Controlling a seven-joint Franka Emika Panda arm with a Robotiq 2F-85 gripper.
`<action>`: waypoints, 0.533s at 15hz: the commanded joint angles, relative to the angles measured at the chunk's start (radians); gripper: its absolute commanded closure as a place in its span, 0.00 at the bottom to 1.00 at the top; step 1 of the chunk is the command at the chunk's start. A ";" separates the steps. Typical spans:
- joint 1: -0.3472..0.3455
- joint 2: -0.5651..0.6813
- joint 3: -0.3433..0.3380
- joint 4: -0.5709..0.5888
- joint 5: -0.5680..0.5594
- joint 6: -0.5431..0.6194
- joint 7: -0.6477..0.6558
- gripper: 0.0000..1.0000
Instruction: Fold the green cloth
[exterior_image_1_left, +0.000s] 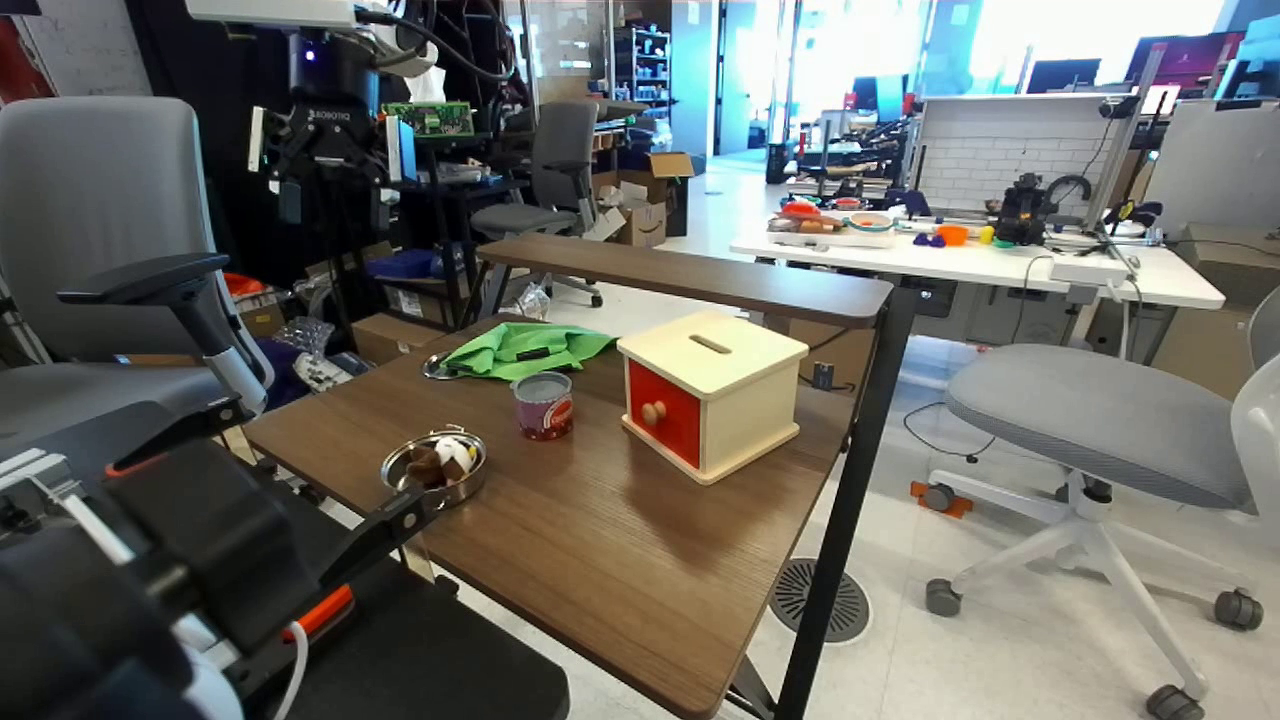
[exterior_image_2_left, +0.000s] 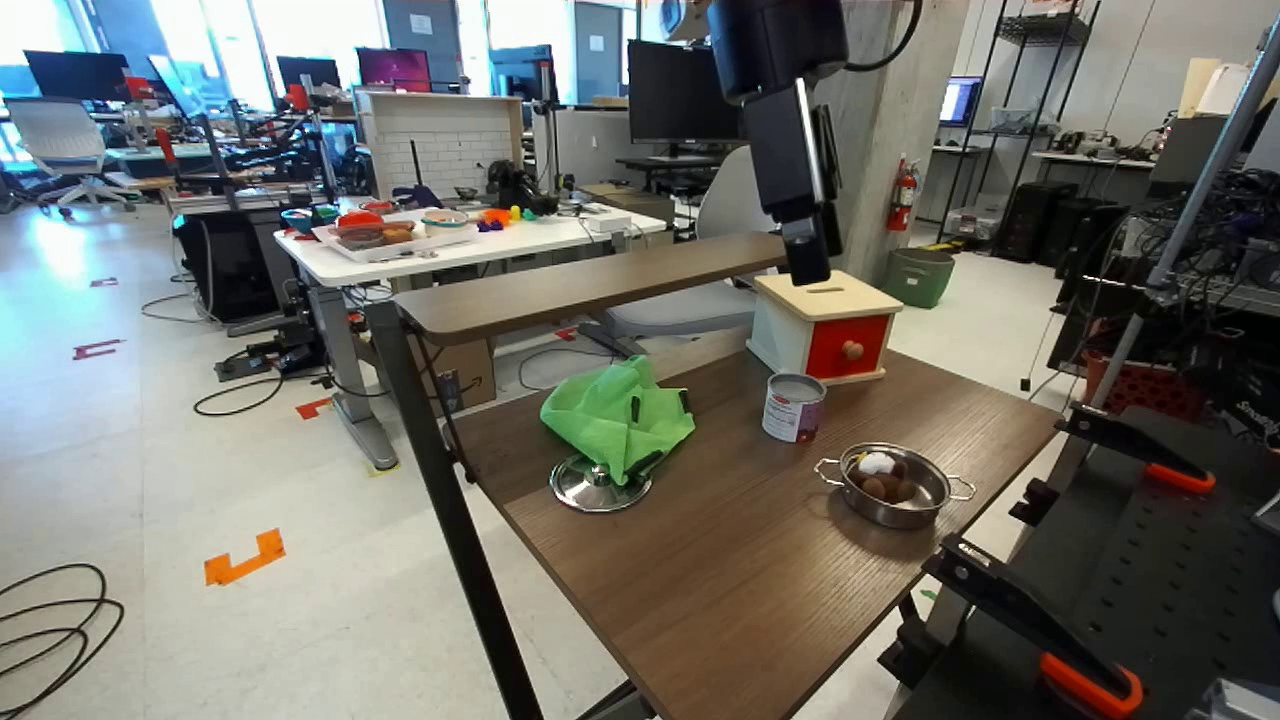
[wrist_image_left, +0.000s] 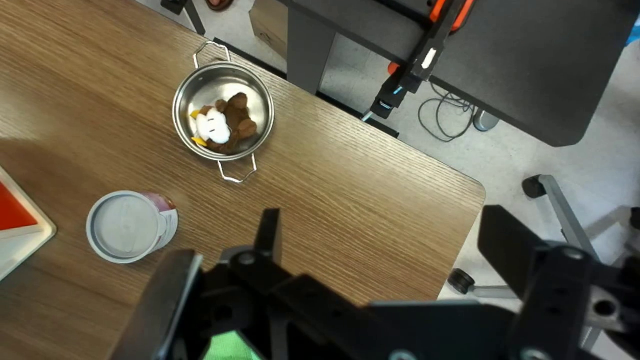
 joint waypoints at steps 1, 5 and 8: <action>0.007 0.001 -0.006 0.003 0.002 -0.003 -0.001 0.00; 0.010 0.029 0.001 0.023 0.009 -0.045 -0.022 0.00; 0.023 0.106 0.010 0.074 -0.013 -0.140 -0.058 0.00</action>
